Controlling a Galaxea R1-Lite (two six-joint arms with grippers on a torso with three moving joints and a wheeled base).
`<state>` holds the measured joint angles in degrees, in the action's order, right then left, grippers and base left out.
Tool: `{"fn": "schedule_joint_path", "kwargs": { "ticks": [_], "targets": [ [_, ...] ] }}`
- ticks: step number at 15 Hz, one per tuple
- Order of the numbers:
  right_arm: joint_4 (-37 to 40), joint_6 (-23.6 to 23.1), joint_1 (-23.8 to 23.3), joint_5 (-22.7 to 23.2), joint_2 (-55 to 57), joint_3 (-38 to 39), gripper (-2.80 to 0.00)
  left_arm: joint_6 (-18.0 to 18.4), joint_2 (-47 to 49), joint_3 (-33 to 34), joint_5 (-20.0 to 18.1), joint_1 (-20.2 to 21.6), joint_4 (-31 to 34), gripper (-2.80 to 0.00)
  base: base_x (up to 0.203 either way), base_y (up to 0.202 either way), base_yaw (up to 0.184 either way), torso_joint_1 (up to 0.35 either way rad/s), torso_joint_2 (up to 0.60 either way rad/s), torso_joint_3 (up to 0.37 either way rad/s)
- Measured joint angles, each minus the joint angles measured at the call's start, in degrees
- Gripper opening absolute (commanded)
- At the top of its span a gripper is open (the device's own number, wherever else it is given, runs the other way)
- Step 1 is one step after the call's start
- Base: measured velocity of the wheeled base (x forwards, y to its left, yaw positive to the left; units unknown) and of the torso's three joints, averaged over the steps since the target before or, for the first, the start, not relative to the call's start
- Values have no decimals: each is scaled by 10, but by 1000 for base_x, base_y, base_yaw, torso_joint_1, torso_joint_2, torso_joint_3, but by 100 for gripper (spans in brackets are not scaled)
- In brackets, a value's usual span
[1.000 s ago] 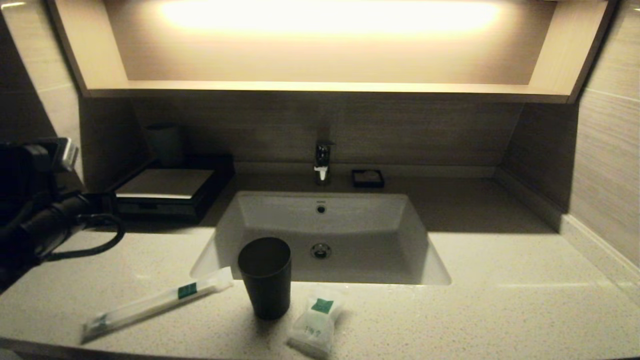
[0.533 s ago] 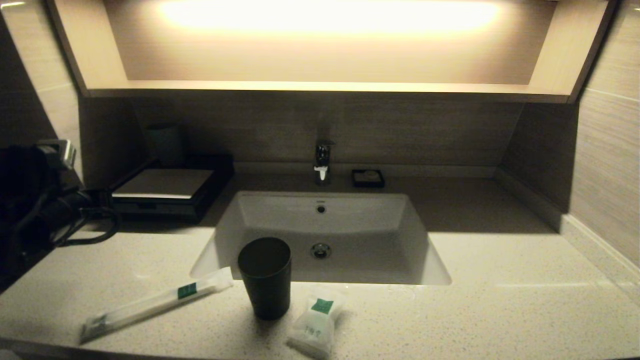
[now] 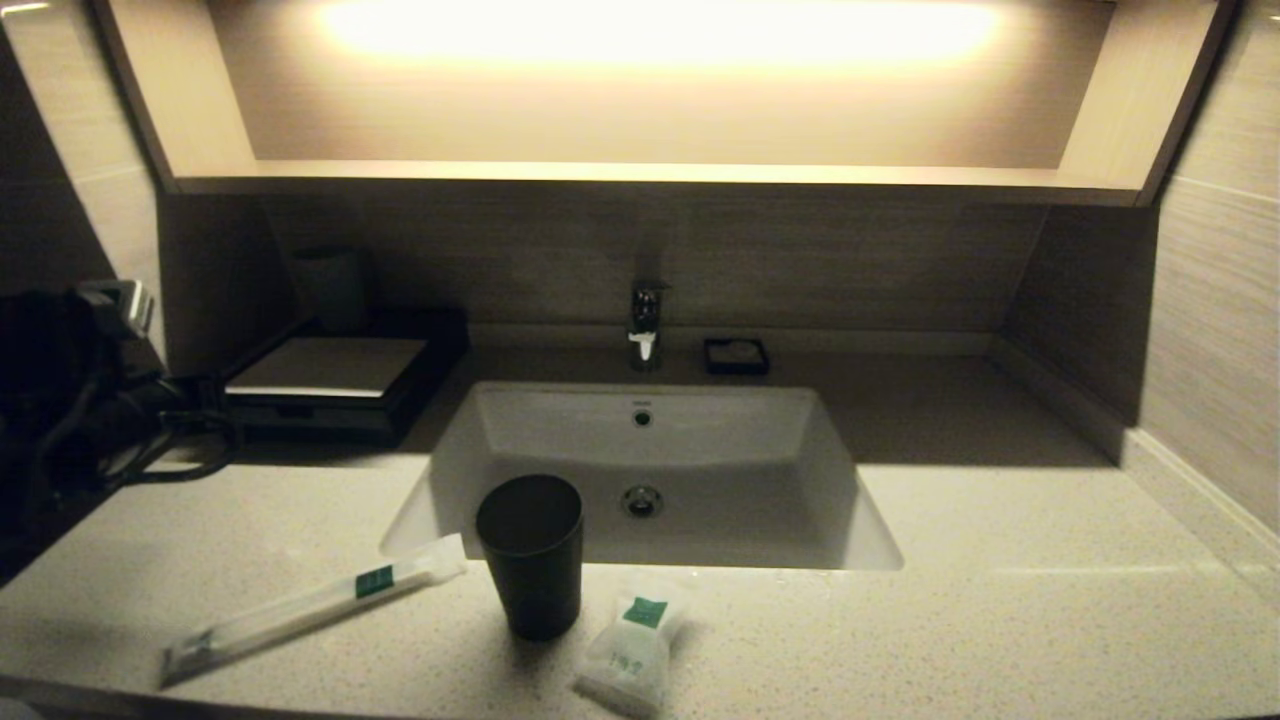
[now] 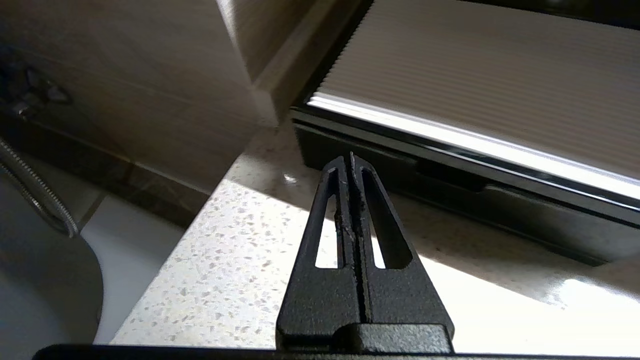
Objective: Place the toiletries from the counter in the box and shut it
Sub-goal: Open the drawer
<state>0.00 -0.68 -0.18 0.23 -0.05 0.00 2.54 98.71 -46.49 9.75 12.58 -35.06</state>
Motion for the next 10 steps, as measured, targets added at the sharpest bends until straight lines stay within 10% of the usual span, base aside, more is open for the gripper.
{"fn": "schedule_joint_path", "kwargs": {
  "ticks": [10],
  "targets": [
    [0, 0, 0, 0, 0, 0, -280, 0, 14, -20, -65, 6, 0, -280, 0, 0, 0, 0, 0, 0]
  ]
}}
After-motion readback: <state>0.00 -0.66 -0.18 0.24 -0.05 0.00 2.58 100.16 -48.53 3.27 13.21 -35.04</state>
